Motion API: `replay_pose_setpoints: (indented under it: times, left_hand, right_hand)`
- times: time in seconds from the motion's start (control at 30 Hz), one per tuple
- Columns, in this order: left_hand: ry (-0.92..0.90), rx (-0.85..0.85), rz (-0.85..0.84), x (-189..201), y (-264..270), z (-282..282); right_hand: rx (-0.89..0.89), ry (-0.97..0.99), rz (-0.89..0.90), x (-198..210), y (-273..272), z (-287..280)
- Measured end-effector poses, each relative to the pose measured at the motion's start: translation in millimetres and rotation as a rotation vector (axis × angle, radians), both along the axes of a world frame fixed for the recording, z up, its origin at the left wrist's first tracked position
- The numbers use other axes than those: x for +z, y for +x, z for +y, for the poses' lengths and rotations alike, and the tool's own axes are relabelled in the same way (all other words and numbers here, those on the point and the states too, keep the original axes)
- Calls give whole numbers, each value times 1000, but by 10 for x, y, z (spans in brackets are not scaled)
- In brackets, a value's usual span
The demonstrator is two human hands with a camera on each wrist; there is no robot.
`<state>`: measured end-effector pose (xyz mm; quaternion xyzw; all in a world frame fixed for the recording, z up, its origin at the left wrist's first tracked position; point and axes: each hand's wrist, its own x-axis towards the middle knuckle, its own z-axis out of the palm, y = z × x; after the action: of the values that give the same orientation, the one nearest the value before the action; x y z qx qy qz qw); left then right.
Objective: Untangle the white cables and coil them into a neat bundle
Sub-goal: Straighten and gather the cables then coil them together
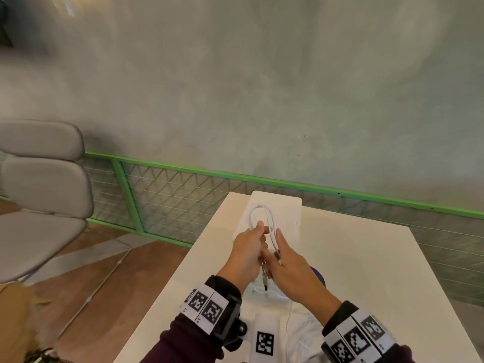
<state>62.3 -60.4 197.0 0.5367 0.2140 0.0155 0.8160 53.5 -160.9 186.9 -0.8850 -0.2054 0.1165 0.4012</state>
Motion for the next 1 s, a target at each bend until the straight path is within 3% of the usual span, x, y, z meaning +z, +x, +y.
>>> replay_pose_setpoints:
  times: [0.1,0.27,0.47,0.6,0.67,0.77,1.0]
  left_hand:
    - [15,-12,7,-4,31,55]
    - [105,-57,17,-7,-24,-44]
    - [11,-26,12,-53,-72,-68]
    - [-45,82,-16,17,-69,-42]
    - [-74,85,-16,33,-85,-74]
    - [-133,89,-12,27,-104,-87]
    - [40,93,-93,-42,-83,13]
  right_hand:
    - [86,-91,-83,-7,8,-57]
    - [36,-161,-246,-104,31,-36]
    - [45,4,-289,-72,-32,-12]
    - [-21,97,-89,-26,-115,-9]
    - [20,77,59,-23,-106,9]
    - [129,224,242,-16,-56,6]
    - [173,217,511,2,73,-169]
